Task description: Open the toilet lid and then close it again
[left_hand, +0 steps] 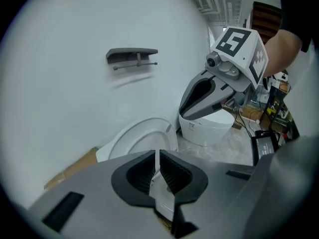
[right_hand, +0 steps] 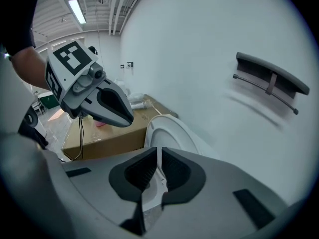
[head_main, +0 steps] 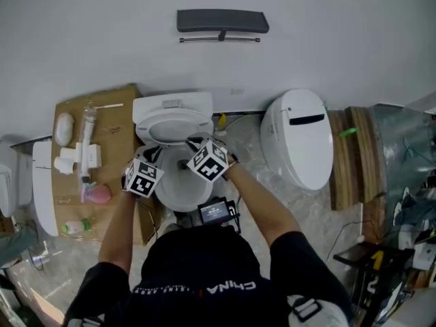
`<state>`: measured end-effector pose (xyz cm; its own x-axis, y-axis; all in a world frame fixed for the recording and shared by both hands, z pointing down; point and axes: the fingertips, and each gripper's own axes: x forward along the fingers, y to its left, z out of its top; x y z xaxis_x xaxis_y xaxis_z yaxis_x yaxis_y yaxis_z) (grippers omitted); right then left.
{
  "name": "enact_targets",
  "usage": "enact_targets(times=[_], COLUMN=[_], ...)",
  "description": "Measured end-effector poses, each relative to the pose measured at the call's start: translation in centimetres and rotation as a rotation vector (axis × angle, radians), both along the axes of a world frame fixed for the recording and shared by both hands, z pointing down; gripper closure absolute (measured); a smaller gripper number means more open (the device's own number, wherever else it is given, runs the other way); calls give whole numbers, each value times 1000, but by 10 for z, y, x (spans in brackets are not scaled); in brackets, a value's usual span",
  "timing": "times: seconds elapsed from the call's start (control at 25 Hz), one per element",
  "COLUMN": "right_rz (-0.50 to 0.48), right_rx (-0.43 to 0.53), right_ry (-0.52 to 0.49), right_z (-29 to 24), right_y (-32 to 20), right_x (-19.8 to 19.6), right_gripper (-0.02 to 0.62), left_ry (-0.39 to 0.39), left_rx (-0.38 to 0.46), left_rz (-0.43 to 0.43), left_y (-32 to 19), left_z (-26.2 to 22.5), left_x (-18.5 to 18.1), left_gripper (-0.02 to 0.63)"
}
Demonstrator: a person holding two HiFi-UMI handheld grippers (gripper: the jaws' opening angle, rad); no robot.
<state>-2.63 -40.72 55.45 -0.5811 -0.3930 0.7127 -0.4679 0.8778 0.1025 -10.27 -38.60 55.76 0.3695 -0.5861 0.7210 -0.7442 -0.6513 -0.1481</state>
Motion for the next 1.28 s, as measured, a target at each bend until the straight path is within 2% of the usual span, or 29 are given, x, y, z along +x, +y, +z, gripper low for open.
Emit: enact_targets(times=[0.16, 0.24, 0.44, 0.64, 0.76, 0.92, 1.28], right_rz=[-13, -21, -46, -75, -96, -99, -100], right_rx=[-2, 1, 9, 4, -9, -30, -61], right_ry=[7, 10, 15, 66, 106, 137, 132], right_z=[5, 7, 11, 26, 39, 54, 59], right_y=[-30, -47, -86, -116, -126, -132, -130], right_x=[-10, -15, -27, -29, -29, -27, -24], right_gripper=[577, 567, 480, 437, 436, 437, 469], left_ry=[-17, -27, -39, -83, -150, -202, -249], left_rx=[11, 5, 24, 22, 11, -57, -56], left_rz=[5, 20, 45, 91, 155, 219, 219], left_y=[-35, -51, -92, -128, -141, -146, -146], left_z=[3, 5, 7, 13, 23, 44, 49], left_x=[-3, -5, -14, -20, -18, -15, -16], left_gripper=[585, 517, 472, 454, 453, 453, 454])
